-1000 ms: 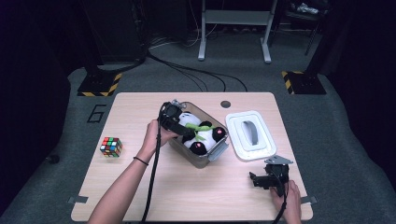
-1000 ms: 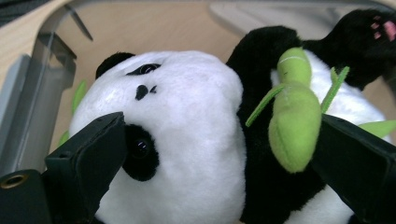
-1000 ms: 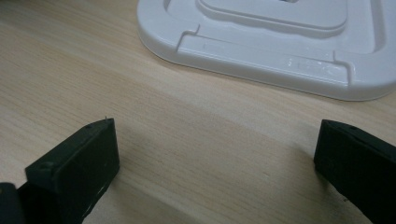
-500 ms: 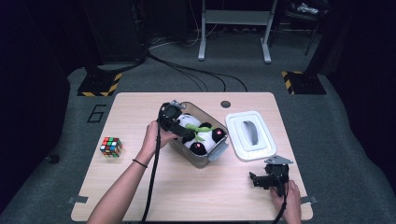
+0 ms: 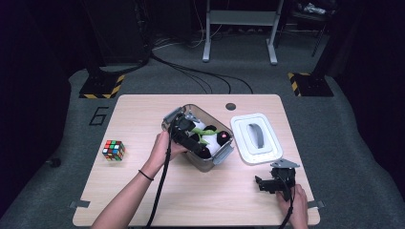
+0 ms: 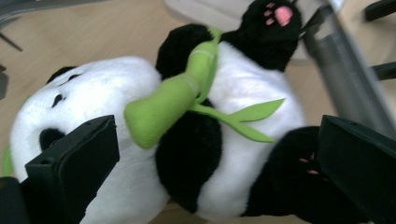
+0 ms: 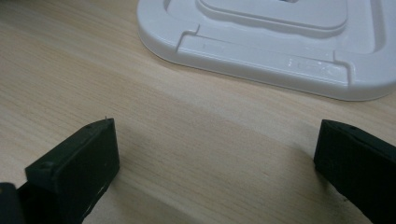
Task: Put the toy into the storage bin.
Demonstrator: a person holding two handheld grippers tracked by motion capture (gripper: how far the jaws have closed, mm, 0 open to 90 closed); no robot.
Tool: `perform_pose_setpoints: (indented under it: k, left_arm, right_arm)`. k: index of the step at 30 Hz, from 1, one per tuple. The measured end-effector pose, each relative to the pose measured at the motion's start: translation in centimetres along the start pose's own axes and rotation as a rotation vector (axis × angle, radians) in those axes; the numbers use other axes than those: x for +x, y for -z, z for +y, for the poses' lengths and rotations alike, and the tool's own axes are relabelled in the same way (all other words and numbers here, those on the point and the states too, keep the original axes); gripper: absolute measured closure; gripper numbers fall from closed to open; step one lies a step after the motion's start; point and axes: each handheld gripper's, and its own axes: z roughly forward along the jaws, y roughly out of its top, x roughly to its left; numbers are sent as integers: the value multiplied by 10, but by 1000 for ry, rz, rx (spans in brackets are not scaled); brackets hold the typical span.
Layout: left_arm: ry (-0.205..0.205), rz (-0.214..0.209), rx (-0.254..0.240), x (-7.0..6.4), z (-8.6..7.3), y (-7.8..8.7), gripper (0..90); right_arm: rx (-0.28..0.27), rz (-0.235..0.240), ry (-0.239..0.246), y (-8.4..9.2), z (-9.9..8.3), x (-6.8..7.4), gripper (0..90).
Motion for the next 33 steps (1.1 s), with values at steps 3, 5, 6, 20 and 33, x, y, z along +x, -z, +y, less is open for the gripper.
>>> perform_pose_setpoints:
  k: [3, 5, 6, 20, 33]
  left_arm:
    - [-6, 18, 30, -1, -1, -7, 1]
    - [-10, 32, 40, -1, -1, -11, 1]
    - [-10, 34, 40, -1, 0, -12, 1]
    - [96, 24, -1, 36, 5, -3, 12]
    - [66, 87, 149, 35, 9, -33, 3]
  right_arm:
    - [0, 0, 0, 0, 0, 0, 0]
    - [0, 0, 0, 0, 0, 0, 0]
    - [0, 0, 0, 0, 0, 0, 0]
    - [0, 0, 0, 0, 0, 0, 0]
    - [0, 0, 0, 0, 0, 0, 0]
